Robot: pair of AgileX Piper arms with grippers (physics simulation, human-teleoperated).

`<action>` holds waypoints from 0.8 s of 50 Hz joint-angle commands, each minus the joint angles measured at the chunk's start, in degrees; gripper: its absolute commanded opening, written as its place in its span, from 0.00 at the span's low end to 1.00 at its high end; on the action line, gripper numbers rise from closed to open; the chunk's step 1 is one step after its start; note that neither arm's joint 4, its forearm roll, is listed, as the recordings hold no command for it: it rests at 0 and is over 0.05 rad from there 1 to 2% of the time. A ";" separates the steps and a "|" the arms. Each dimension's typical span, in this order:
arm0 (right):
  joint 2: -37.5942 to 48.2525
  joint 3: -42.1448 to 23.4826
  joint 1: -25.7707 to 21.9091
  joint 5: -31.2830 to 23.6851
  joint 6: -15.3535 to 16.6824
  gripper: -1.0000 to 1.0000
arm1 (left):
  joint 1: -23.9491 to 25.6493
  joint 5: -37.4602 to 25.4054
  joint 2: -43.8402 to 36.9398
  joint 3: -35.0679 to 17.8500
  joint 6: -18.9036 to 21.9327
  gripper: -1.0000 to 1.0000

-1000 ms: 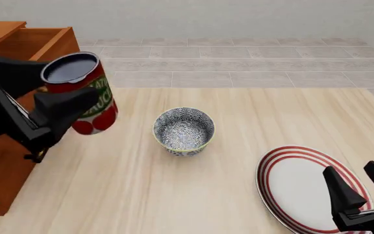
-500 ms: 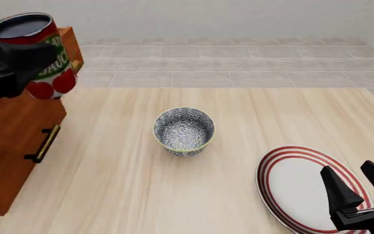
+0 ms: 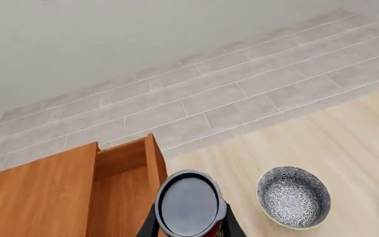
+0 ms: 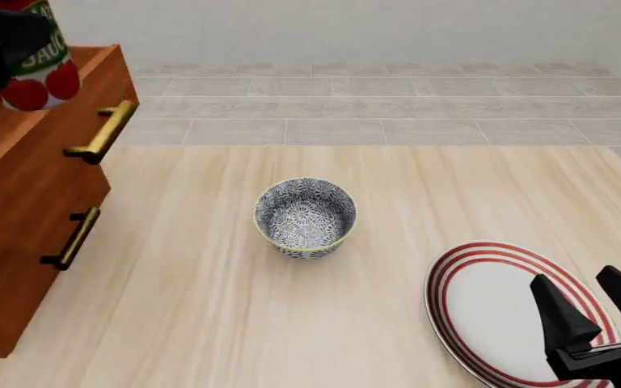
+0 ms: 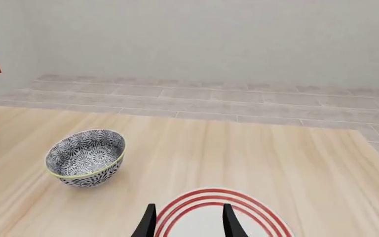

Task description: Put the ketchup in the top drawer of the cabinet.

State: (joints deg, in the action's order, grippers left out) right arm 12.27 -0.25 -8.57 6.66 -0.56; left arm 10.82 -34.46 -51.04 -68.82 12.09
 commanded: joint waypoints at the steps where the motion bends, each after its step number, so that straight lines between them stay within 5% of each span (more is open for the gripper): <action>1: 0.69 0.11 0.00 0.63 -0.03 1.00 | -3.56 0.59 -1.03 -0.65 1.83 0.00; 27: 3.41 0.10 0.06 3.15 -0.13 1.00 | -14.64 2.94 -6.02 -2.11 0.94 0.00; 33: 3.19 0.17 0.06 2.74 -0.11 1.00 | -15.06 5.37 -4.63 1.84 4.95 0.00; 40: 2.19 0.11 0.26 1.57 -0.21 1.00 | -18.17 4.14 -7.51 -0.11 2.68 0.00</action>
State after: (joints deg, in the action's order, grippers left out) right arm 14.73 -0.13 -8.40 8.73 -0.72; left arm -4.63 -30.73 -57.13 -68.86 13.52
